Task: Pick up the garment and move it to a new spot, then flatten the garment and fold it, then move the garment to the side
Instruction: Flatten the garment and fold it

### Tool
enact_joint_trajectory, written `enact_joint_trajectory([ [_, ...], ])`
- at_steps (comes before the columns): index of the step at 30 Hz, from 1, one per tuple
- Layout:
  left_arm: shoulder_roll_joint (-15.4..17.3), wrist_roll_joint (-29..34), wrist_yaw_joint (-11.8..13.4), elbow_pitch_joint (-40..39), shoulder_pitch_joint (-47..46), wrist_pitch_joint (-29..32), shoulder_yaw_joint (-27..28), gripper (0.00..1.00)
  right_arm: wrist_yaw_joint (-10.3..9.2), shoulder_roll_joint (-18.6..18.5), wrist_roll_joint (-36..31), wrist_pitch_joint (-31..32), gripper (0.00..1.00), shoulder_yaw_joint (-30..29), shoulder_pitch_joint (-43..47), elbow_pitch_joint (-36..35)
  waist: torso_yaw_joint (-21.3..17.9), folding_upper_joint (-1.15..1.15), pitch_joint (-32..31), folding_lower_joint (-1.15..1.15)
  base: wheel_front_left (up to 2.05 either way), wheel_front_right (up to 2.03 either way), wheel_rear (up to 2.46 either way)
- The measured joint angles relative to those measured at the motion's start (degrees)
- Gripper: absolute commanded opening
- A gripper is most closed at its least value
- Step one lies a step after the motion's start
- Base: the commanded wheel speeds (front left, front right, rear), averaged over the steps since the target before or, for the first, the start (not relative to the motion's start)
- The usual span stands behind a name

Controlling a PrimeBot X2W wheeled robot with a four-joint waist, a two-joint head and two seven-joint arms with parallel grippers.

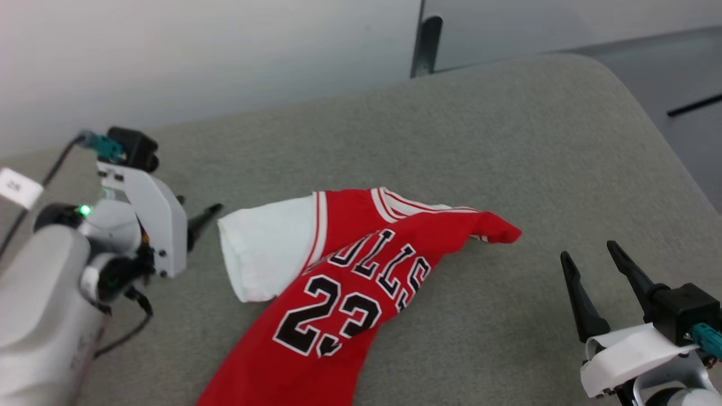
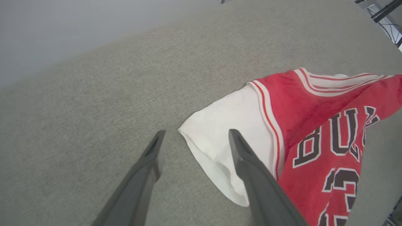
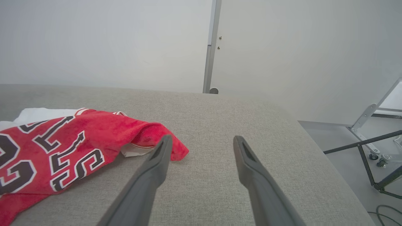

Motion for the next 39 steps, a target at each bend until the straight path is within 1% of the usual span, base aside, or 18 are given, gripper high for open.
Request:
enact_joint_trajectory([
  [8,-0.59,1.07,0.01,10.78,-6.88,7.55,-3.70,1.00,0.00,0.87,0.21,-0.51,1.00,-0.03,-1.24,0.58,-3.10,0.00,4.47,0.00,0.00,0.00,0.00],
  [10,-0.62,2.14,0.00,12.61,-8.37,8.23,-5.02,1.00,0.00,1.04,0.23,-0.63,1.00,-0.03,-1.86,0.55,-3.59,0.00,5.51,0.00,0.00,0.00,0.00],
  [13,-1.14,2.15,0.00,16.08,-10.08,10.45,-6.36,1.00,0.00,1.23,0.31,-0.73,1.00,0.05,-1.98,0.64,-4.15,0.00,6.86,0.00,0.00,0.00,0.00],
  [17,-1.71,3.58,0.12,19.26,-12.74,12.23,-8.08,1.00,0.00,1.56,0.52,-0.74,1.00,0.15,-2.76,0.74,-4.55,0.00,8.25,0.00,0.00,0.00,0.00],
  [21,-3.12,2.57,0.33,22.74,-14.61,13.38,-7.71,1.00,0.00,1.77,0.78,-0.75,1.00,0.21,-3.11,0.91,-4.57,0.00,9.24,0.00,0.00,0.00,0.00],
  [26,-5.22,1.54,1.14,25.75,-16.92,16.59,-7.94,1.00,0.00,1.85,0.77,-0.62,1.00,-0.03,-3.42,1.12,-4.09,0.00,9.77,0.00,0.00,0.00,0.00],
  [27,-5.55,1.58,1.29,26.04,-17.24,16.99,-8.16,0.87,0.00,1.87,0.77,-0.47,1.00,-0.11,-3.55,1.16,-3.98,0.00,9.79,0.00,0.00,0.00,0.00],
  [28,-5.87,1.59,1.27,26.33,-17.34,17.04,-8.27,0.42,0.00,1.90,0.77,-0.45,1.00,-0.14,-3.79,1.20,-3.88,0.00,9.78,0.00,0.00,0.00,0.00],
  [29,-6.19,1.52,1.29,26.72,-17.48,17.24,-8.32,0.13,0.00,1.98,0.77,-0.36,1.00,-0.18,-4.10,1.19,-3.81,0.00,9.76,0.00,0.00,0.00,0.00],
  [30,-6.47,1.35,1.29,27.10,-17.74,17.75,-8.37,0.00,0.00,2.05,0.77,-0.21,1.00,-0.18,-4.15,1.19,-3.75,0.00,9.70,0.00,0.00,0.00,0.00],
  [35,-7.65,0.62,1.35,28.03,-17.94,19.72,-9.06,0.00,0.00,2.20,0.71,0.05,1.00,-0.36,-4.14,1.37,-3.35,0.00,9.15,0.00,0.00,0.00,0.00],
  [39,-7.03,1.03,1.90,27.92,-18.08,19.71,-9.47,0.00,0.00,2.15,0.63,0.15,1.00,-1.05,-4.08,1.45,-2.83,0.00,8.46,0.00,0.00,0.00,0.00],
])
